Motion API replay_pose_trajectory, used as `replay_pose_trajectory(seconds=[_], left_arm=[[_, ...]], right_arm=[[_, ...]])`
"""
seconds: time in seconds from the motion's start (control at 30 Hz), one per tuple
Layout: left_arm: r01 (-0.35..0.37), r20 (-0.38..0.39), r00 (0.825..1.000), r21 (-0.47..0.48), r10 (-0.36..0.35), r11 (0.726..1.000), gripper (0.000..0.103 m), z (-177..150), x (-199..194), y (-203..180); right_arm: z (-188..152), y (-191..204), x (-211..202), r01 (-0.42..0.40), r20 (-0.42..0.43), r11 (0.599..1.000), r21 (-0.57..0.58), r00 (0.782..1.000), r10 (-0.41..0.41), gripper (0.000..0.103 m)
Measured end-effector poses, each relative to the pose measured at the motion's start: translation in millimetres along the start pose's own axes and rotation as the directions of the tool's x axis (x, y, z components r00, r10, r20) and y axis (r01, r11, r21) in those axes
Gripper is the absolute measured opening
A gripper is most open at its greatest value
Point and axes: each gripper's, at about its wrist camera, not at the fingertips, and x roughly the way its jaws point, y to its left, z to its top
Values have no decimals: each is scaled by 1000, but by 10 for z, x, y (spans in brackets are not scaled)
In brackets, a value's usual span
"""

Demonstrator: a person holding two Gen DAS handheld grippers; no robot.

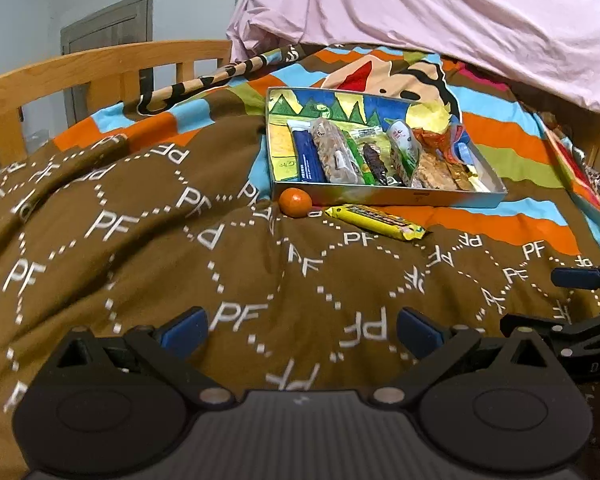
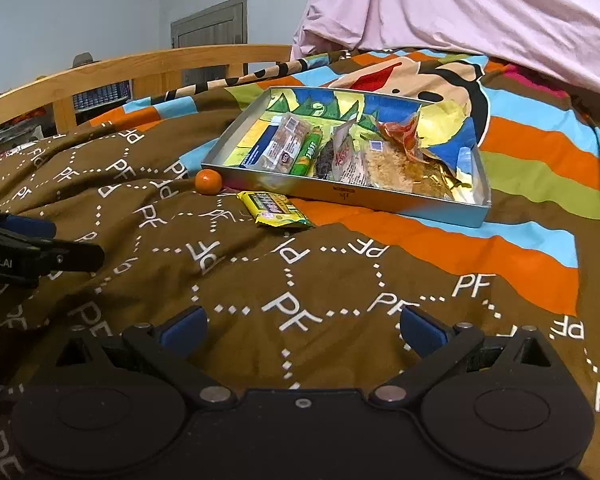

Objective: Organize snacks
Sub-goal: 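Withdraw both tools from the tray toward the orange and yellow biscuit packet, then grasp the small orange with the left tool while the right tool grasps the yellow biscuit packet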

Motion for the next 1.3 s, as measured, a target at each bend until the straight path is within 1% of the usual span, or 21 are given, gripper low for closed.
replay_pose_trajectory(seconds=[0.13,0.27,0.4,0.5,0.6,0.7,0.87,0.97,1.03,1.07,1.13,1.23,1.3], left_arm=[[24,-2,1000,18,-24,1000,103,142,152,17],[36,-4,999,53,-36,998,103,324,359,50],[32,5,999,81,-32,996,103,483,572,62],[26,5,1000,85,-26,996,103,592,742,91],[18,-2,1000,83,-18,996,103,686,901,136],[27,-12,1000,92,-26,995,102,769,1031,179],[69,-35,997,121,-65,990,102,843,1183,204],[87,-31,996,158,-83,984,102,845,1232,161],[101,-42,995,178,-95,979,101,840,1277,129],[109,-48,994,181,-102,977,99,836,1295,120],[124,-62,991,180,-115,976,96,835,1330,117],[133,-62,990,170,-124,976,91,841,1363,123],[139,-61,989,160,-131,977,83,851,1381,142]], right_arm=[[66,-70,169,-12,-20,1000,-4,1000,12,102],[169,-166,345,-3,-19,1000,11,1000,3,102],[290,-240,539,6,-17,1000,20,1000,-6,102],[396,-274,691,-4,-15,1000,19,1000,5,102],[509,-285,827,-30,-10,999,16,999,30,102],[595,-272,954,-64,-9,998,-11,998,64,102],[691,-253,1137,-145,-28,989,-24,989,144,102],[723,-211,1244,-158,-43,987,-34,987,157,99],[732,-167,1293,-170,-45,984,-54,985,167,96],[738,-138,1317,-174,-47,982,-71,984,171,94],[742,-85,1349,-182,-48,978,-99,983,178,92],[754,-38,1392,-197,-52,973,-119,980,192,88],[759,-28,1426,-207,-58,971,-117,978,201,85]])
